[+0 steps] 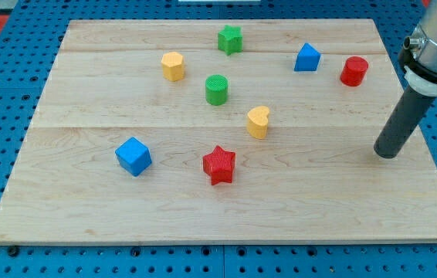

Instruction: Move your arm towards the red circle

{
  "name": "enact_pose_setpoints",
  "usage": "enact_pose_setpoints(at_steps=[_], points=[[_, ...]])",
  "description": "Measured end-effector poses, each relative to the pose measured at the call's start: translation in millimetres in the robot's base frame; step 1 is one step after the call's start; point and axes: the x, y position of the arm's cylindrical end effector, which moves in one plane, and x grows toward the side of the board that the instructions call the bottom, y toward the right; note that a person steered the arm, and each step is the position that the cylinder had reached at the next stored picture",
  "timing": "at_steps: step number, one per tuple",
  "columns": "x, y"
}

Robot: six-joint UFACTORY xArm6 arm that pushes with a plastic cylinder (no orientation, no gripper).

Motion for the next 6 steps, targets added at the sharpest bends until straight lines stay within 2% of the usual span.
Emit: enact_pose_setpoints(at_steps=[6], points=[[1.6, 4.5]])
